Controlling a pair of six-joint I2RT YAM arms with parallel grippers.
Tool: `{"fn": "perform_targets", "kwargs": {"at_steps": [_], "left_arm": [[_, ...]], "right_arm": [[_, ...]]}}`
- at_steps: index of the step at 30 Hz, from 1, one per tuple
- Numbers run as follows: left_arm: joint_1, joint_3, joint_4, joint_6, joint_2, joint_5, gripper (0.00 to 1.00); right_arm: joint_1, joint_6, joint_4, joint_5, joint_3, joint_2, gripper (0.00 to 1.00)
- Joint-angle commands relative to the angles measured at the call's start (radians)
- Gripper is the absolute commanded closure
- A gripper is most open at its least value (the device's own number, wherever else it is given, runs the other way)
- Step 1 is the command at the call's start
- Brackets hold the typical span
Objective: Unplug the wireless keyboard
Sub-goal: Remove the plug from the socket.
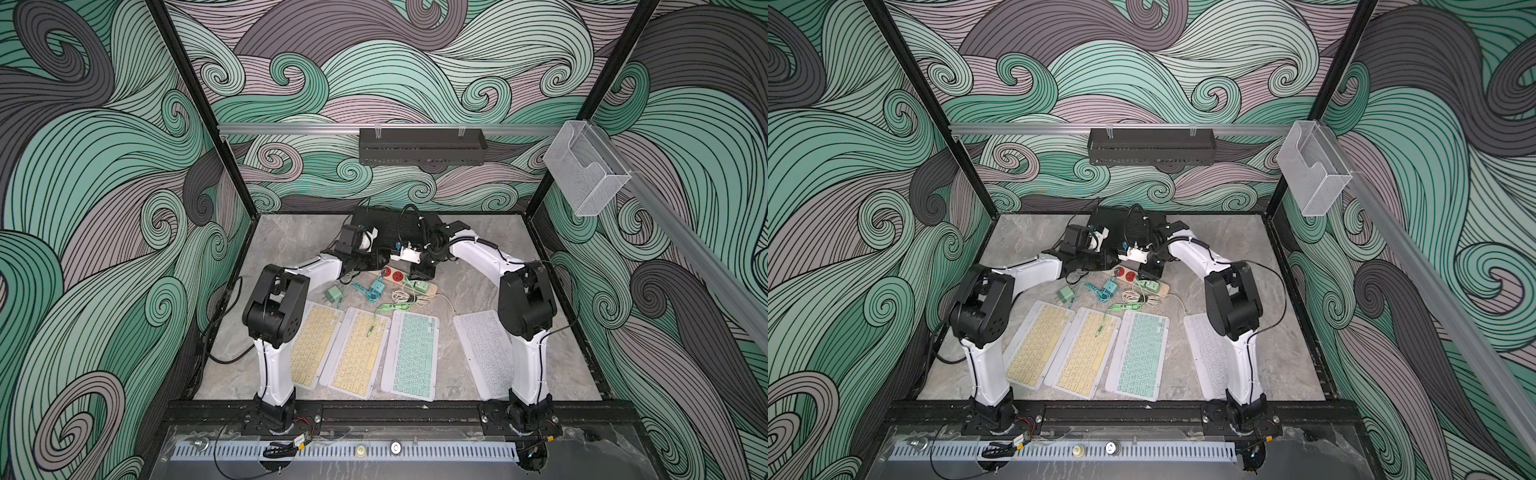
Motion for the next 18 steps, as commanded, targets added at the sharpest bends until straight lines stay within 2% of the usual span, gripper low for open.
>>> {"fn": "perform_targets", "kwargs": {"at_steps": [1, 5, 9, 18], "left_arm": [[-0.017, 0.073, 0.042, -0.060, 0.068, 0.048, 0.73], [-0.019, 0.159, 0.006, -0.073, 0.181, 0.052, 0.76], [-0.014, 0.204, -0.017, -0.087, 0.263, 0.039, 0.78], [-0.010, 0.240, -0.030, -0.116, 0.340, 0.035, 0.79]], "right_arm": [[-0.019, -0.017, -0.070, -0.046, 0.042, 0.027, 0.55], [-0.022, -0.049, -0.098, -0.016, 0.073, 0.047, 0.54], [-0.022, -0.069, -0.215, -0.039, 0.163, 0.079, 0.53], [-0.006, -0.062, -0.356, -0.021, 0.281, 0.159, 0.50]]}}
